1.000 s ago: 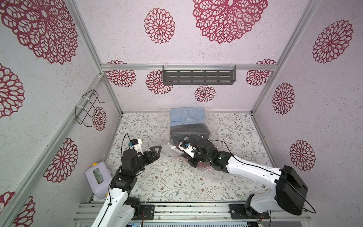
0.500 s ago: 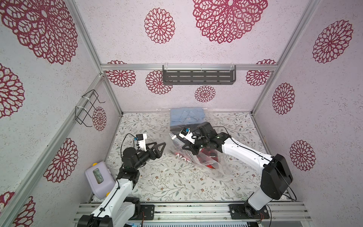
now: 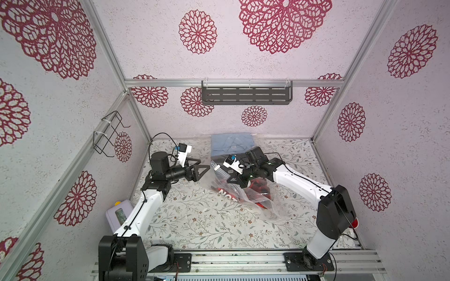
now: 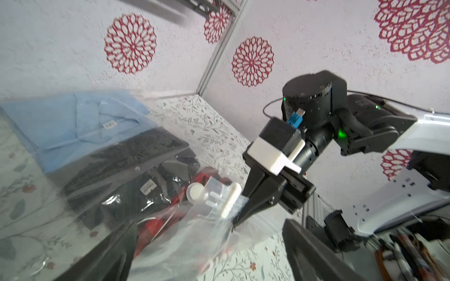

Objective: Place the folded shirt into the vacuum bag
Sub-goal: Close the vacuum bag at the center of the board.

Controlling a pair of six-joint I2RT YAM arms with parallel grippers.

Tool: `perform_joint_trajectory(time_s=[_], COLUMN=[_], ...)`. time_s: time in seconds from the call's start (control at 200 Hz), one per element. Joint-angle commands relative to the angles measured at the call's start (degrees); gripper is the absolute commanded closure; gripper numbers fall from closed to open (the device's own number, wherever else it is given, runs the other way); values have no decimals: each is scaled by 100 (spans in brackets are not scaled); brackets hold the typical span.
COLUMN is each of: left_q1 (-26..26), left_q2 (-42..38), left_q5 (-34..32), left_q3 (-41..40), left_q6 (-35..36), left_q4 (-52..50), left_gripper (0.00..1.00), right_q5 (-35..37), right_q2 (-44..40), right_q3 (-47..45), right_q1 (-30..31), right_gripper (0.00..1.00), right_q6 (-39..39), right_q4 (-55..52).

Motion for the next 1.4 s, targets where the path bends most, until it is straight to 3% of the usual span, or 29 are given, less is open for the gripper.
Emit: perform_joint_trajectory(time_s=[0.0, 0.16, 0.56, 0.721, 0.856, 1.131, 1.221, 1.396], left_q1=[91, 92, 14, -53, -275, -421, -426, -408], left_q2=[439, 1007, 1816, 2037, 2194, 2589, 2527, 2366], left_q5=[796, 1113, 833, 1027, 1179, 1429, 1413, 1366], left_q3=[376, 733, 1896, 2206, 2426, 2944, 2888, 2738], left_q6=[727, 940, 1452, 1676, 2111, 2855, 2865, 2771], left_q4=[-1271, -1645, -2599, -2857, -3347, -4406, -4406, -4312], left_gripper=[1, 12, 9, 12, 27, 72, 80, 86], right_q5=[-162, -246, -386, -396, -369, -352, -337, -360], right_q2=[-22, 37, 180, 206, 238, 295, 288, 295], right_q3=[257, 339, 402, 433, 472, 543, 551, 551], right_q1=[-119, -137, -137, -137, -137, -143, -155, -168], right_gripper=[100, 100, 100, 100, 100, 100, 100, 100], right_q6=[-184, -180, -165, -170, -169, -175, -166, -163], right_q4=[-66, -43, -22, -12, -41, -74, -83, -74])
